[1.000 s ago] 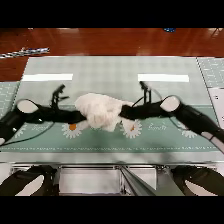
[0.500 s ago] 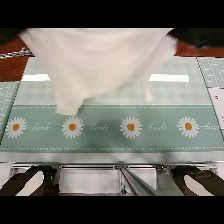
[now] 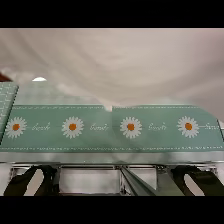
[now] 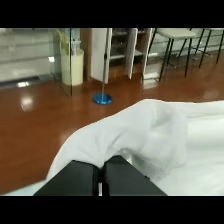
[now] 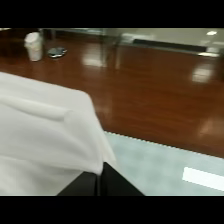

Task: Fold the shirts.

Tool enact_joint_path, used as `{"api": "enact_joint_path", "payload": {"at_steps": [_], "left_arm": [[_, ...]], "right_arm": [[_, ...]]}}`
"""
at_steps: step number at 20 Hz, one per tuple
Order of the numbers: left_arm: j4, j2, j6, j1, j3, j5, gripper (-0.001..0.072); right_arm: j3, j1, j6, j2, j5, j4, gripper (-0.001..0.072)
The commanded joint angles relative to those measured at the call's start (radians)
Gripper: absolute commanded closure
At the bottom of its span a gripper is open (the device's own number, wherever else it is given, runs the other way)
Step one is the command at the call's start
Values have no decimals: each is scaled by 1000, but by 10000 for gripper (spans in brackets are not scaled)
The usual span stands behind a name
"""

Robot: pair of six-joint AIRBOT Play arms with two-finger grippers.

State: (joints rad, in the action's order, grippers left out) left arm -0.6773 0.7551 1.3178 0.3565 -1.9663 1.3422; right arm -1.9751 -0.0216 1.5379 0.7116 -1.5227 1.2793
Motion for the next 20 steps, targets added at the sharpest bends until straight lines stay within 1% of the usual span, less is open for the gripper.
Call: {"api": "enact_joint_path", "payload": {"at_steps": [1, 2, 4, 5, 7, 9, 10, 11, 12, 13, 15, 17, 19, 20], "left_arm": [[-7, -99, 5, -37, -22, 13, 690], [-7, -109, 17, -57, -21, 32, 690], [-8, -106, 23, -69, -21, 130, 690], [-11, -100, 23, -63, -6, 167, 690], [-10, -99, 23, -62, 101, 154, 690], [-9, -82, 18, -63, 256, 148, 690], [10, -71, -37, -66, 349, 120, 690], [38, -53, -125, -82, 463, 82, 690], [38, -27, -176, -105, 565, 46, 690], [39, 12, -206, -134, 671, -16, 690], [39, 125, -254, -203, 824, -185, 690], [39, 286, -297, -264, 861, -356, 690], [42, 452, -415, -322, 824, -541, 690], [42, 533, -415, -344, 787, -594, 690]], "right_arm": [[-12, 2, 24, -95, -174, 118, 681], [-12, 2, 33, -99, -230, 117, 681], [8, 2, 45, -101, -328, 115, 681], [38, 2, 57, -103, -333, 114, 681], [142, 2, 63, -105, -333, 78, 681], [306, 2, 65, -105, -292, 42, 681], [406, 2, 63, -105, -243, 36, 681], [505, 1, 56, -104, -175, 42, 681], [615, 1, 45, -96, -90, 69, 682], [713, 1, 45, -78, -1, 94, 683], [877, 1, 47, 9, 201, 98, 683], [929, 1, 38, 150, 341, 93, 683], [910, 2, 6, 334, 493, 93, 683], [889, 5, 2, 420, 549, 92, 683]]}}
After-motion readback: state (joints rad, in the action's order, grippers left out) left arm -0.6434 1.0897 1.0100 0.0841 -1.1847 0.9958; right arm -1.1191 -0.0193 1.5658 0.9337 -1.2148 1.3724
